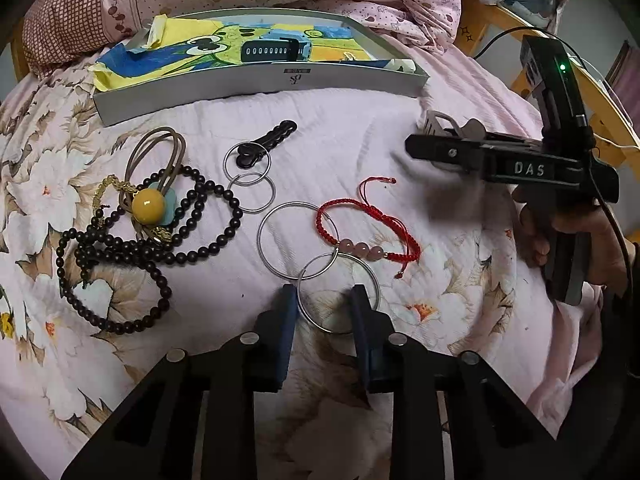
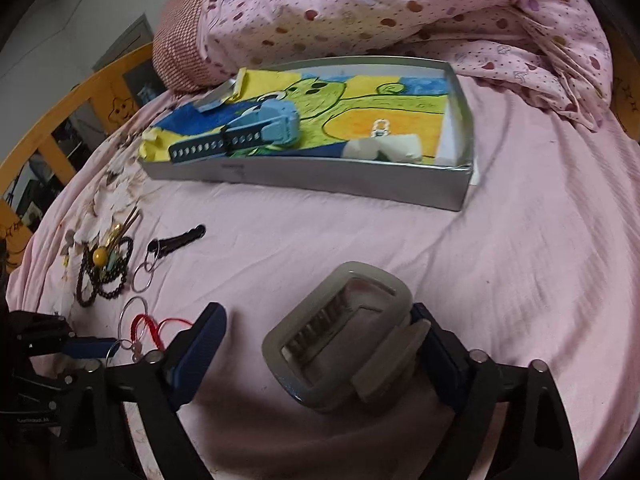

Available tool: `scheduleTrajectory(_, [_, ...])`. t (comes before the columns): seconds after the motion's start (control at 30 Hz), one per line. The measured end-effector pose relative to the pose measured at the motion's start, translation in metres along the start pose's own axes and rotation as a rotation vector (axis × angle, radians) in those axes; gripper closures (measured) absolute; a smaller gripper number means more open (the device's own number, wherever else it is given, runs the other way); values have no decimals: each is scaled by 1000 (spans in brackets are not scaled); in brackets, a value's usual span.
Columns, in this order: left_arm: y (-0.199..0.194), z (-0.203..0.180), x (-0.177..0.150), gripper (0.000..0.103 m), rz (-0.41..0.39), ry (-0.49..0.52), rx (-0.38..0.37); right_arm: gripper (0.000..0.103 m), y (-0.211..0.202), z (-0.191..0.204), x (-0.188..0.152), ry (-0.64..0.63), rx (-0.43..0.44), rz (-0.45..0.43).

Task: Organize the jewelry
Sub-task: 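Grasp the grey square buckle with the right tool while the left tool grasps a silver ring, then place the buckle and silver ring into the grey tray and open both tools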

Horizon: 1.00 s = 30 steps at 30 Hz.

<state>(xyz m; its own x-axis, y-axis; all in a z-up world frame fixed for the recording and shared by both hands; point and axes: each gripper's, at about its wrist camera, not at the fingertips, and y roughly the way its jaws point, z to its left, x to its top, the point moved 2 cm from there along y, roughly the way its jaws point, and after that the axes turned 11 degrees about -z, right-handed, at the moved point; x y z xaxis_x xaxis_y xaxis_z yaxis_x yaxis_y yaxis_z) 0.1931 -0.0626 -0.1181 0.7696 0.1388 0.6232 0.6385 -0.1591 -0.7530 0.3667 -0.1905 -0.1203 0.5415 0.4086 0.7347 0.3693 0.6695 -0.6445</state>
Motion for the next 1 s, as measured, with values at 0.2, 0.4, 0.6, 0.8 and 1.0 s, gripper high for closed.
scheduleTrajectory(0.2, [0, 4, 1, 99, 6, -37, -5, 38, -1, 10, -3, -23, -8, 24])
scheduleTrajectory(0.4, [-9, 2, 2, 102, -14, -48, 8, 42, -6, 22, -4, 12, 29, 24])
scheduleTrajectory(0.6, [-34, 0, 9, 102, -72, -35, 35, 43, -17, 48, -2, -19, 95, 0])
scheduleTrajectory(0.8, [-59, 1, 26, 103, -144, -38, 51, 43, -27, 63, 6, -36, 140, -60])
scheduleTrajectory(1.0, [-69, -5, 50, 103, -191, -16, 52, 43, -38, 58, 20, -10, 126, -153])
